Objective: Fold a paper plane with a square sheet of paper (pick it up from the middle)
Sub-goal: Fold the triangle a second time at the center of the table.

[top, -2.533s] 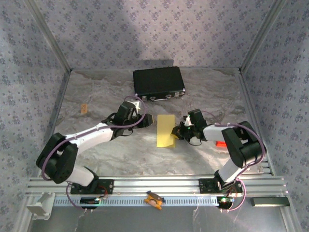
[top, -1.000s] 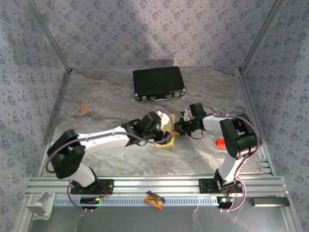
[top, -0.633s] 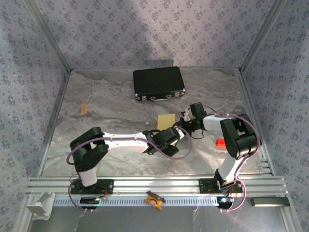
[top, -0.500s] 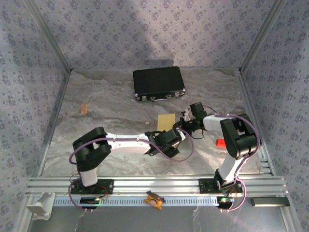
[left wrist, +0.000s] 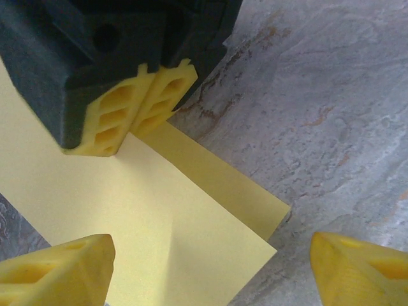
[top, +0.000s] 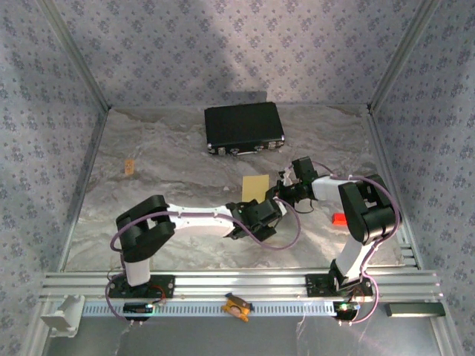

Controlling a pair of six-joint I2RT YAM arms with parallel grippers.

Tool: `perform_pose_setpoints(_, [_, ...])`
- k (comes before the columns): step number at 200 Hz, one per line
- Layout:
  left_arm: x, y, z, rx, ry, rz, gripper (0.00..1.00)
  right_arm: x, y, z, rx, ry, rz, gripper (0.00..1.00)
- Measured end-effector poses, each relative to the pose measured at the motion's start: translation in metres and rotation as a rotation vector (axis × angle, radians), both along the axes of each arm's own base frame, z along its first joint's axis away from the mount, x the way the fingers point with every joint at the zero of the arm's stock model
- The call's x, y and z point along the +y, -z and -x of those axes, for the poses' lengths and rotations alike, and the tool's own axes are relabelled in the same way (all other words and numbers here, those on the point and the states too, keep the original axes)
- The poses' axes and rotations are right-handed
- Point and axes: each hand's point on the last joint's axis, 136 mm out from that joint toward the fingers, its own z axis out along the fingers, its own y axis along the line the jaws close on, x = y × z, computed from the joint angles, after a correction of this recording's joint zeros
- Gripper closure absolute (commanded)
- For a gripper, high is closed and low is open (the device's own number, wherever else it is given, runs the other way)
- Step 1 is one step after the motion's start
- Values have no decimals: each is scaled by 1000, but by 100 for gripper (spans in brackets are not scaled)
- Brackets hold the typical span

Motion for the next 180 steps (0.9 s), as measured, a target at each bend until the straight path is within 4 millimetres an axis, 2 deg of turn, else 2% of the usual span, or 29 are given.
perform_pose_setpoints(57, [0, 4, -1, -4, -2, -13, 54, -1, 0, -1, 0, 5, 0, 88])
perform_pose_setpoints(114, [0, 4, -1, -1, -7, -8, 88, -3, -5, -3, -14, 11, -5, 81])
perform_pose_setpoints(148, [-1, 3, 0, 16, -18, 10, 98, -8, -9, -2, -26, 23, -7, 78])
perform_pose_setpoints(180, [-3, 0, -2, 58, -35, 53, 100, -15, -10, -3, -28, 44, -6, 73])
